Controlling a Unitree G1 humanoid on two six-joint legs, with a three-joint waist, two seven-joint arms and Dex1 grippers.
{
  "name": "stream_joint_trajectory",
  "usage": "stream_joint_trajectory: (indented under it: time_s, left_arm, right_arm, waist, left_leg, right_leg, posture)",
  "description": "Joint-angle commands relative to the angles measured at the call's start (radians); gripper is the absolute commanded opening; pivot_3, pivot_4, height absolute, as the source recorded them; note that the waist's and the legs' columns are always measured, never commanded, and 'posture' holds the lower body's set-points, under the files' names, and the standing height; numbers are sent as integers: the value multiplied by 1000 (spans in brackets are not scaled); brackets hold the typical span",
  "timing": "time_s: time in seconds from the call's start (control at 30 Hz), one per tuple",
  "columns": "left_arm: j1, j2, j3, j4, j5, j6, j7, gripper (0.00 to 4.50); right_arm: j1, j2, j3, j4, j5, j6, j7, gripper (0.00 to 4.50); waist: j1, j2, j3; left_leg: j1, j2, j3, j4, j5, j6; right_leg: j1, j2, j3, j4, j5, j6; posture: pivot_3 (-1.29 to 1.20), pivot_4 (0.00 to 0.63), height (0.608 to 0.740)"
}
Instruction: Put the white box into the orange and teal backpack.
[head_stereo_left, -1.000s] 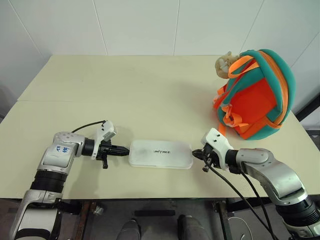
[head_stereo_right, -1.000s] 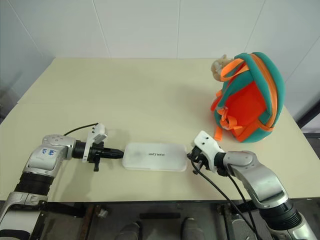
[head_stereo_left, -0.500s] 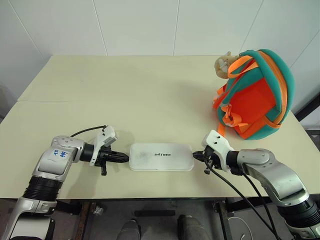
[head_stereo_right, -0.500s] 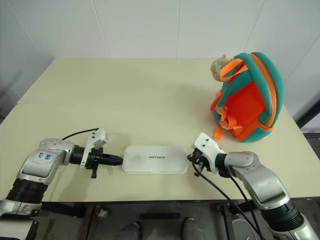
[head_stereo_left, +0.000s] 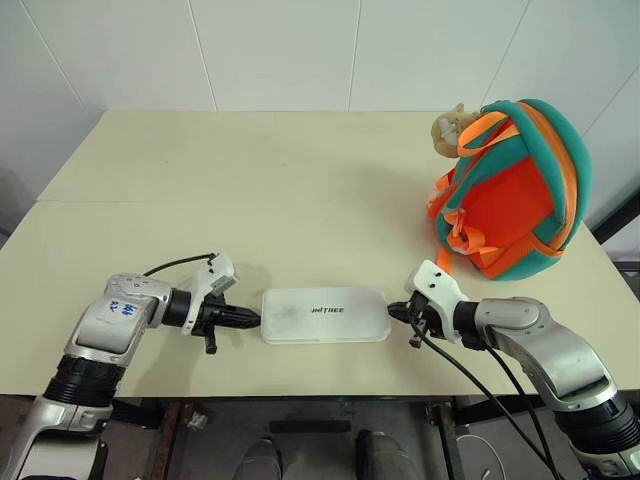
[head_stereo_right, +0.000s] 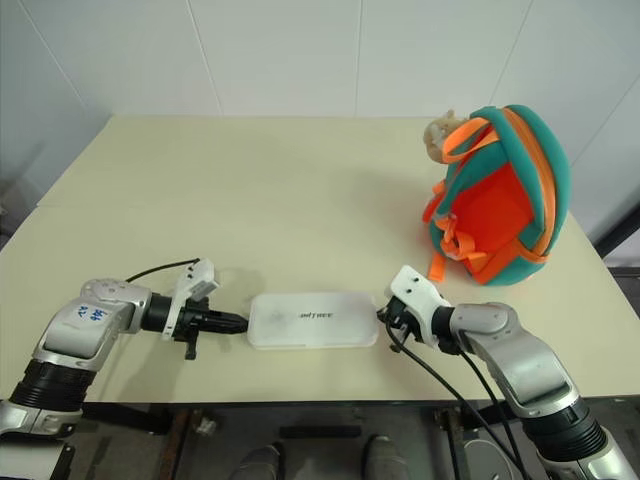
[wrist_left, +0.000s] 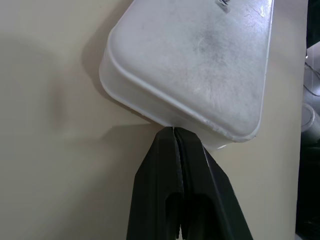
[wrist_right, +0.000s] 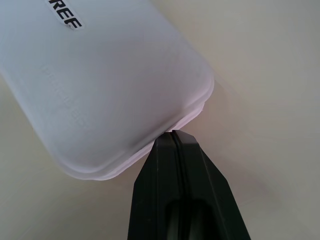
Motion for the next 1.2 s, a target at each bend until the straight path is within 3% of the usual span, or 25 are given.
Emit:
stream_joint_trajectory:
  time_s: [0.03,0.17,0.7,0.87,0.9,1.0,1.2]
  left_arm:
    - [13,-13,-34,-59,-46,15,3,38]
    - [14,-11,-35,-66,-51,29,20,38]
    - [-63,-20,77,107,-54,-204,88,38]
    - [-117,-15,109,158,-85,-143,120,38]
    - [-128,-12,108,168,-89,-105,127,211]
    - [-162,-18,125,191,-108,2,174,923]
    - [-182,-16,161,155,-206,220,203,2778]
  right_arm:
    - [-2,9,21,-34,26,-38,44,0]
    - [-3,6,22,-33,24,-36,54,0]
    - [20,-71,-54,-3,-5,-54,70,0]
    - [25,-92,-78,13,-8,-66,72,0]
    - [26,-94,-82,15,-6,-67,75,0]
    - [16,-103,-114,11,9,-44,71,568]
    - [21,-110,-129,18,-6,-60,58,2521]
  waist:
    - [0,0,0]
    - [0,0,0]
    - [1,0,0]
    - [1,0,0]
    - [0,0,0]
    - [-1,0,0]
    - [-1,0,0]
  left_leg:
    - [0,0,0,0,0,0]
    - [0,0,0,0,0,0]
    - [0,0,0,3,0,0]
    - [0,0,0,3,0,0]
    - [0,0,0,3,0,0]
    - [0,0,0,3,0,0]
    - [0,0,0,3,0,0]
  right_leg:
    - [0,0,0,0,0,0]
    - [0,0,0,0,-4,-8]
    - [0,0,0,0,-4,-8]
    - [1,0,0,0,-4,-8]
    - [1,0,0,0,-4,-7]
    - [0,0,0,1,-3,-6]
    - [0,0,0,1,1,1]
  posture:
    - [0,150,740]
    - [0,150,740]
    - [0,150,740]
    - [0,150,740]
    - [0,150,740]
    - [0,150,740]
    - [0,150,740]
